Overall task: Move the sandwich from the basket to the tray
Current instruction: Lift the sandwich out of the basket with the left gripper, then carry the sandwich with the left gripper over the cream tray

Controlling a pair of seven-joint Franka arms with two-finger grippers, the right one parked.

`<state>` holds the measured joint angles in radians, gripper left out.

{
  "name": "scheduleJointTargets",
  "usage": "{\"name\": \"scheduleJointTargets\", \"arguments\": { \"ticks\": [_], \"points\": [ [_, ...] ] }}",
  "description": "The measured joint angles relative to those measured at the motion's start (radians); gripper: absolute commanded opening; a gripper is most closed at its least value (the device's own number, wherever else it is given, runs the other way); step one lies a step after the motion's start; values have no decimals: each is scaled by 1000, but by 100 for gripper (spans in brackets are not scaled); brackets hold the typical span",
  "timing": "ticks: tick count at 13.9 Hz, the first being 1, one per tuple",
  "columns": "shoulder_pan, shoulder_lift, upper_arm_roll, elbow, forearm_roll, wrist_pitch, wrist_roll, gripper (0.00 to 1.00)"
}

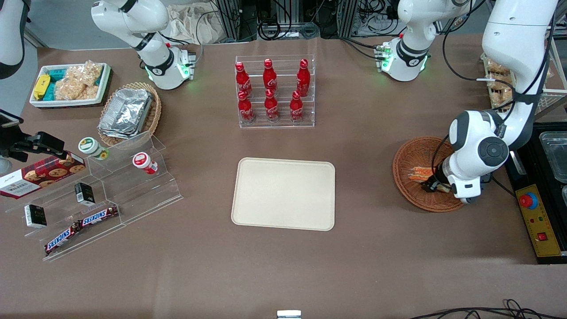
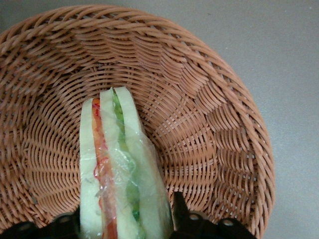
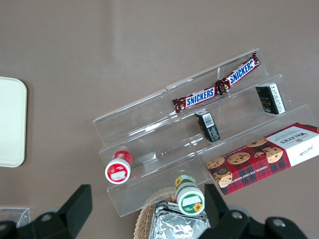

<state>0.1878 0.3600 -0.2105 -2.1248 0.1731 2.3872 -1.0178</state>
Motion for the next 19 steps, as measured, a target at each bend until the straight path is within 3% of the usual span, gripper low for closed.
{"name": "scheduleJointTargets", "arguments": {
  "ticks": [6, 12, 16, 19],
  "points": [
    [0, -17, -14, 55, 1, -116, 52, 0],
    [-1, -51, -70, 328, 0, -466, 279, 0],
    [-2, -54, -166, 533, -2, -658, 489, 0],
    [-5, -49, -303, 628, -2, -715, 578, 0]
  ]
}}
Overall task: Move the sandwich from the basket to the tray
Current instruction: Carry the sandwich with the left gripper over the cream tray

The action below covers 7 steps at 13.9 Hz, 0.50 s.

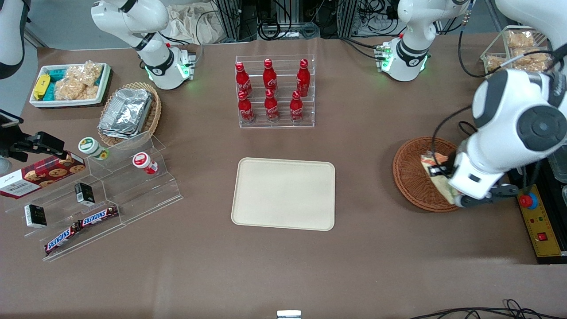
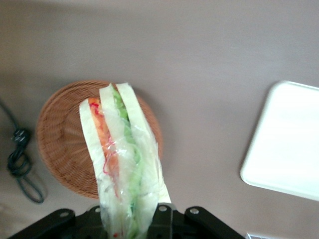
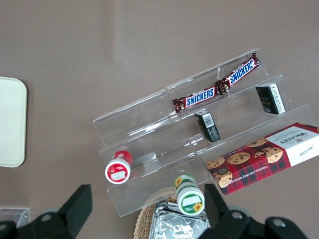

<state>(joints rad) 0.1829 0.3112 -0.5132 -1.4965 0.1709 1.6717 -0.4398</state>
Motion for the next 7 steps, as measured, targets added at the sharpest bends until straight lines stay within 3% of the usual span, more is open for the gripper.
{"name": "scheduleJointTargets", "arguments": {
  "ticks": [3, 7],
  "points": [
    [-63, 53, -92, 16, 0, 2, 7, 0],
    [-239, 228, -93, 108, 18, 41, -23, 0]
  ]
}}
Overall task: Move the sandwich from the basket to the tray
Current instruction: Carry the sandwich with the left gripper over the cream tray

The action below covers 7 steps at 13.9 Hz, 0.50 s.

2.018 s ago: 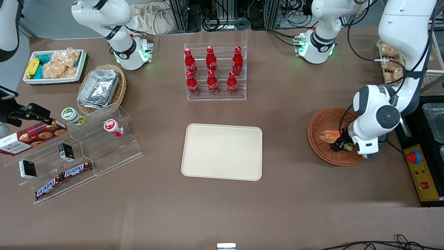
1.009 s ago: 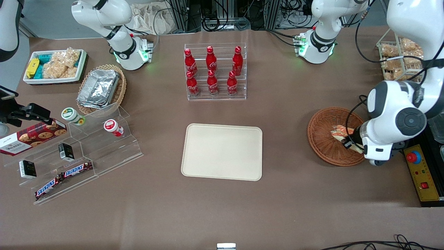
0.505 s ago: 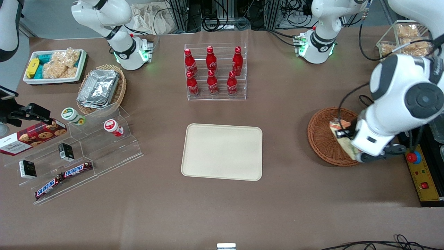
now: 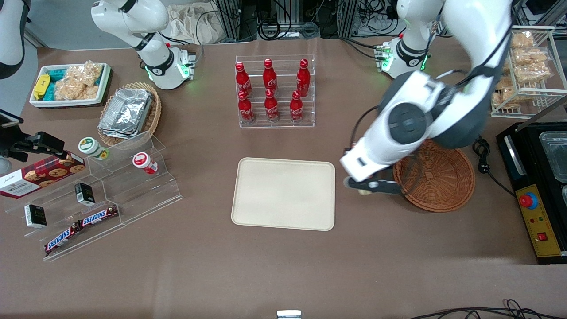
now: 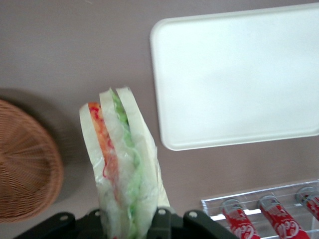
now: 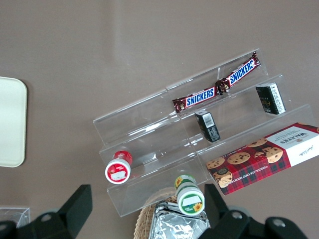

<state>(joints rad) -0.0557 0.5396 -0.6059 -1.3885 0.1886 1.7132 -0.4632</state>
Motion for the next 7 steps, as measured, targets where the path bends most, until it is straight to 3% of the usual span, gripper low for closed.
{"name": "scheduleJointTargets", "arguments": {
  "ticks": [4, 7],
  "points": [
    [-77, 144, 1, 34, 48, 141, -22, 0],
    [-121, 221, 2, 34, 182, 243, -31, 0]
  ]
}}
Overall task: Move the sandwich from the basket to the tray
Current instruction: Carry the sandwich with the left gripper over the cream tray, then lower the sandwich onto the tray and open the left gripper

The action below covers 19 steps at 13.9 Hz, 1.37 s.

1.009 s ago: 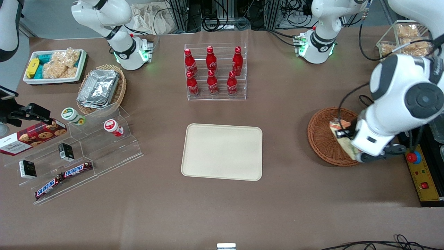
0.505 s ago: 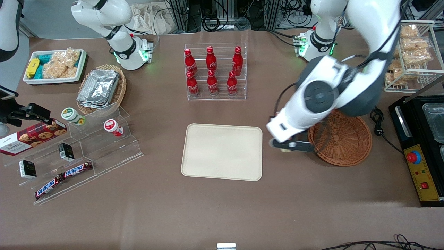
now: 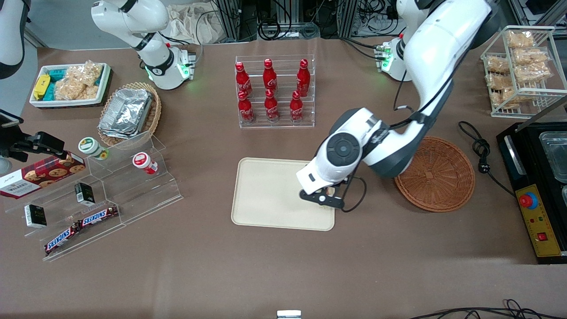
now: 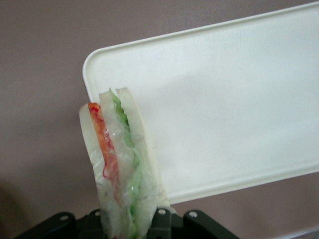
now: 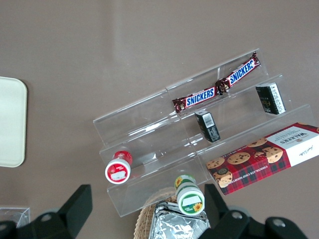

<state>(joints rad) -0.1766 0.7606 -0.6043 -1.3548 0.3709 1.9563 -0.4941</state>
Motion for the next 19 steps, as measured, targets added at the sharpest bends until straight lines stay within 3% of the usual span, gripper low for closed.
{"name": "scheduleJointTargets", "arguments": {
  "ticks": [2, 6, 7, 8, 19],
  "points": [
    [-10, 60, 1, -1, 46, 67, -2, 0],
    [-20, 123, 1, -8, 66, 165, -2, 4],
    [-22, 124, 1, -14, 66, 176, -2, 29],
    [-24, 124, 1, -18, 67, 178, -2, 99],
    [-18, 117, 9, -31, 69, 166, -1, 99]
  ]
}}
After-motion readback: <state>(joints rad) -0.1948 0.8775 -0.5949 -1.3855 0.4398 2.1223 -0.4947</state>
